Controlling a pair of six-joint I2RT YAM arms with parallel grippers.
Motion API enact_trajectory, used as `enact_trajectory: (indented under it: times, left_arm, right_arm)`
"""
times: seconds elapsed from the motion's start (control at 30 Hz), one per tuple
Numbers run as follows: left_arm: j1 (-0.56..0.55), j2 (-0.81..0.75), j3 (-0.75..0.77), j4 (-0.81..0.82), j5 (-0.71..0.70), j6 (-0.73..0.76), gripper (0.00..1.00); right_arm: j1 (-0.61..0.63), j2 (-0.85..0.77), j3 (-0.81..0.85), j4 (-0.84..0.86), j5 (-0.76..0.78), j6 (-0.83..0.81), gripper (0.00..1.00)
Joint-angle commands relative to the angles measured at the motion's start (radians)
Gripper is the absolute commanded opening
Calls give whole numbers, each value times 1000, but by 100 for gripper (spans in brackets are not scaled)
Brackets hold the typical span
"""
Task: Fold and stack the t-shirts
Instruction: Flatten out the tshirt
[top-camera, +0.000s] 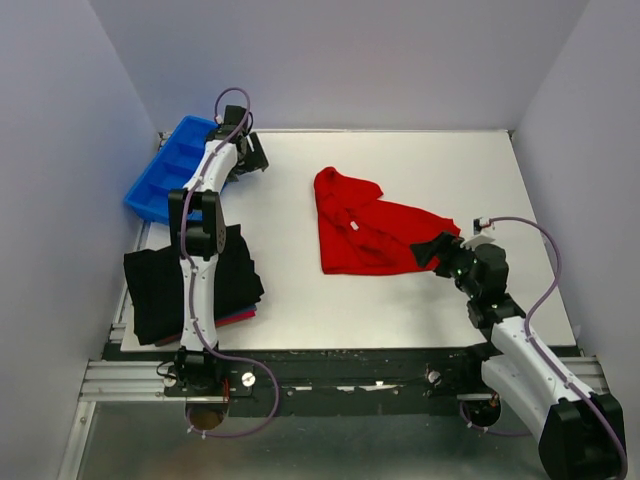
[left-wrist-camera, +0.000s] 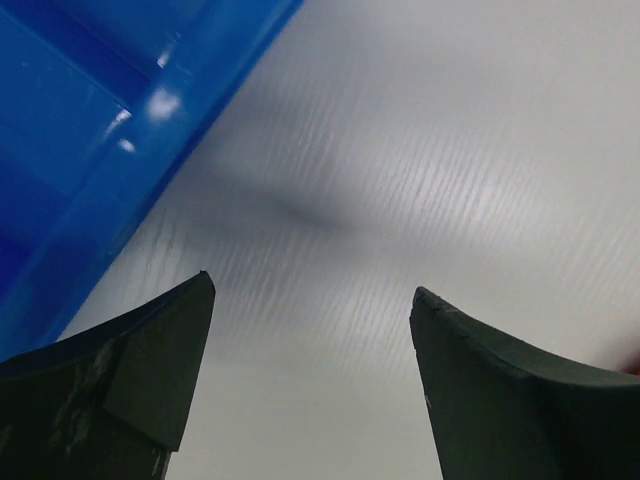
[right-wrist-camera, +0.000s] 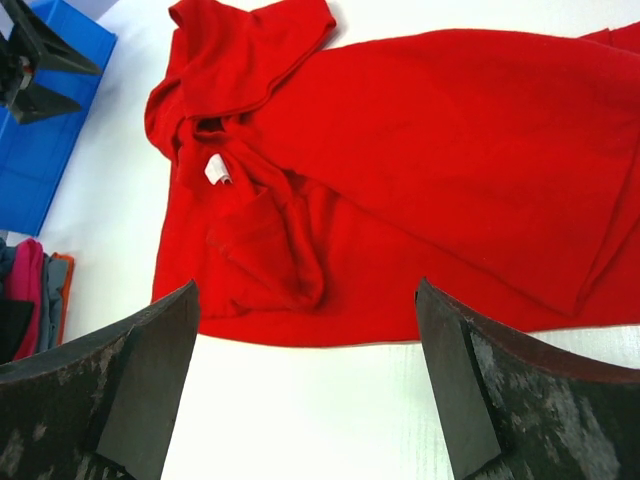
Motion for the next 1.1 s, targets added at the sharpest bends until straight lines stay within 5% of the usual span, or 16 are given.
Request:
enact_trajectory:
  times: [0.0, 0.17, 0.33, 0.57, 1.07]
  left_arm:
    - [55, 67, 179, -114, 52, -22, 91]
    - [68, 3, 145, -1, 243, -59, 91]
    - [-118, -112, 120, -22, 185, -11, 95]
    - [-294, -298, -163, 103, 168, -19, 92]
    - [-368, -378, -398, 216, 81, 30, 86]
  right_arm:
    - [4, 1, 15, -14, -8, -3, 96]
    - [4, 87, 47, -39, 41, 24, 91]
    - [4, 188, 153, -161, 147, 35, 81]
    - [3, 286, 296, -422, 478, 138, 72]
    - [-7, 566, 411, -536, 504, 224, 44]
